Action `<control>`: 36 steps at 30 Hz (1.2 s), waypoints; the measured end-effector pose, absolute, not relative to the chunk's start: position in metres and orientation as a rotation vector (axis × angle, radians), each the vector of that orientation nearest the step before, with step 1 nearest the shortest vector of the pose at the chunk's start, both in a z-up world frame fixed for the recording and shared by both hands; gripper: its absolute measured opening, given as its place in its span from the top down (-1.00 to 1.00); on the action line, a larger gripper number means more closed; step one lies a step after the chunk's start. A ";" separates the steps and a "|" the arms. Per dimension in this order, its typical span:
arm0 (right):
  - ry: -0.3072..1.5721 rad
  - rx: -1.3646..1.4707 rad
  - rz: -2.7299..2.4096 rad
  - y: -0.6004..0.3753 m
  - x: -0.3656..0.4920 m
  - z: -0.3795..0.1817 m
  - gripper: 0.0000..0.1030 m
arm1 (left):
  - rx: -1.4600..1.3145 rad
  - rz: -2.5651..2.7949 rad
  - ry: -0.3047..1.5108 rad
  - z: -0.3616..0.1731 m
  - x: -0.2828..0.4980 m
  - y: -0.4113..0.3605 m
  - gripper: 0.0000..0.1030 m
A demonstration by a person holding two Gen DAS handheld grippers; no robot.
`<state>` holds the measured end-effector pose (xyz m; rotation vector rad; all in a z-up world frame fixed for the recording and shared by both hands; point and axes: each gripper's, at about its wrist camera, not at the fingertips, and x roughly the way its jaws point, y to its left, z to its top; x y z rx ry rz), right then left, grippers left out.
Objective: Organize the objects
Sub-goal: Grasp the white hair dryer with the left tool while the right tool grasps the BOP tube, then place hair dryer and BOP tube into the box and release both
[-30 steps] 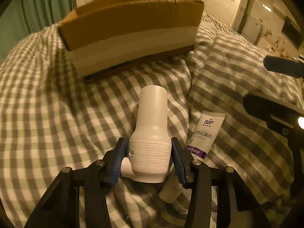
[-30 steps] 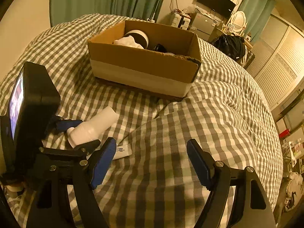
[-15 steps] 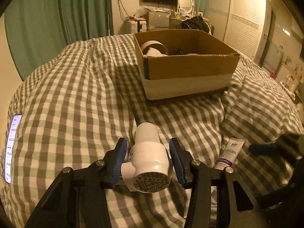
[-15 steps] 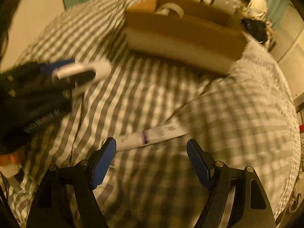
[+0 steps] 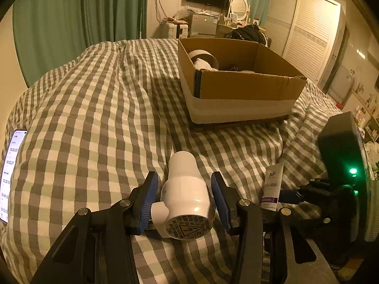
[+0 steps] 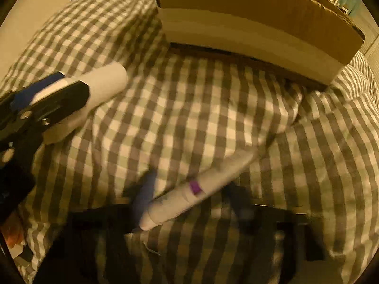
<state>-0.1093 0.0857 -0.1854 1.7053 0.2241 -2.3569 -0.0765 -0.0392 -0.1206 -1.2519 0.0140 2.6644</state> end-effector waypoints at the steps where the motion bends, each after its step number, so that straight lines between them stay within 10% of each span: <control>1: 0.214 1.692 -2.359 0.086 -0.107 -0.183 0.32 | -1.250 2.666 0.021 -0.121 -0.076 -0.038 0.08; 12: 0.242 1.463 -2.463 0.089 -0.072 -0.132 0.69 | -1.292 2.640 -0.020 -0.114 -0.056 -0.040 0.08; 36: 0.219 0.953 -2.710 0.122 -0.011 0.014 0.70 | -1.032 2.696 0.049 0.012 -0.014 -0.003 0.12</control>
